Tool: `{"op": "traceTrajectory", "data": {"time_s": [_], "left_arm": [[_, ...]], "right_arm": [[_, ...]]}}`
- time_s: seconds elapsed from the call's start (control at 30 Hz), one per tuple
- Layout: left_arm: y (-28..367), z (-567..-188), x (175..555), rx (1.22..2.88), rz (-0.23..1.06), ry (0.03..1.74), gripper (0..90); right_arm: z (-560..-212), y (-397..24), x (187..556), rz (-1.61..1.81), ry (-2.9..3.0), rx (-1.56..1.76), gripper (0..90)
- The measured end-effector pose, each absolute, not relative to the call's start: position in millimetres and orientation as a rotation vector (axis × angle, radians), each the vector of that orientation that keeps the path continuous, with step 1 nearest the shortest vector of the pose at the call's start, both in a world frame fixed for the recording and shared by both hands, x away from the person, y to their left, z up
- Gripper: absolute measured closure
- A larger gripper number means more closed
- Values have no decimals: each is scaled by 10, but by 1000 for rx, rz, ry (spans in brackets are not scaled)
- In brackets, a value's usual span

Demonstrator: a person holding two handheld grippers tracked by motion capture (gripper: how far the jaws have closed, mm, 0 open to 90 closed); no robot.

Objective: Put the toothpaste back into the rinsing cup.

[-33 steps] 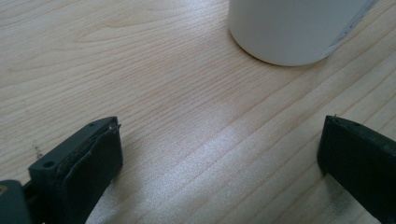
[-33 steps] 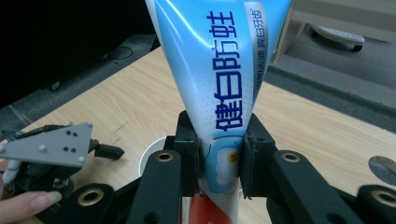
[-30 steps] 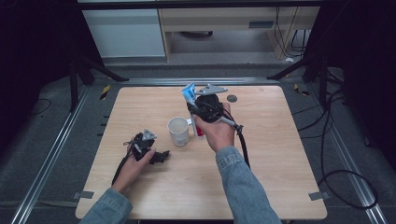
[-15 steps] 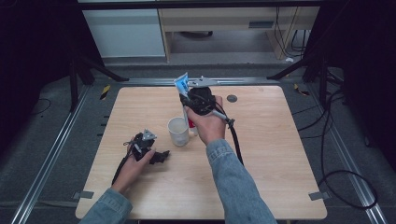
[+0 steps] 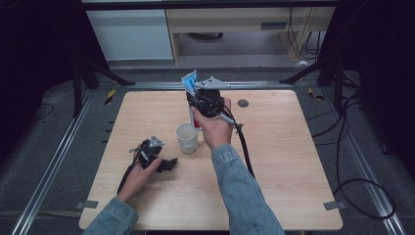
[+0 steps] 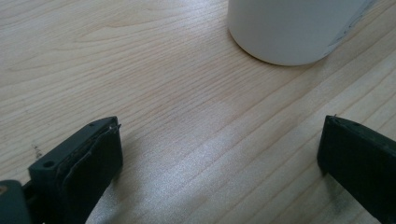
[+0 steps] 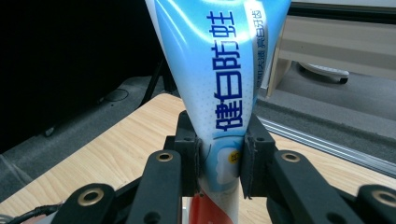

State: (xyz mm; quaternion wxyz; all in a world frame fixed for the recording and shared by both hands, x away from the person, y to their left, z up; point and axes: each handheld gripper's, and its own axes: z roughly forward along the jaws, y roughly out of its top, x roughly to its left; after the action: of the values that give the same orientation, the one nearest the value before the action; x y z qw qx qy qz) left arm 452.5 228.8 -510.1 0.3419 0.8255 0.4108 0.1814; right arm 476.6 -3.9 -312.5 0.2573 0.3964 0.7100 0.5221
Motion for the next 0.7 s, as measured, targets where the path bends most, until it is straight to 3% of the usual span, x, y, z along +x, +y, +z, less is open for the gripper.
{"op": "traceTrajectory", "data": {"time_s": [0.7], "left_arm": [[2287,-5102,4526,2145,472,1068,0]], "right_arm": [[-3233,153,4737,1443,1858,1044,723]]}}
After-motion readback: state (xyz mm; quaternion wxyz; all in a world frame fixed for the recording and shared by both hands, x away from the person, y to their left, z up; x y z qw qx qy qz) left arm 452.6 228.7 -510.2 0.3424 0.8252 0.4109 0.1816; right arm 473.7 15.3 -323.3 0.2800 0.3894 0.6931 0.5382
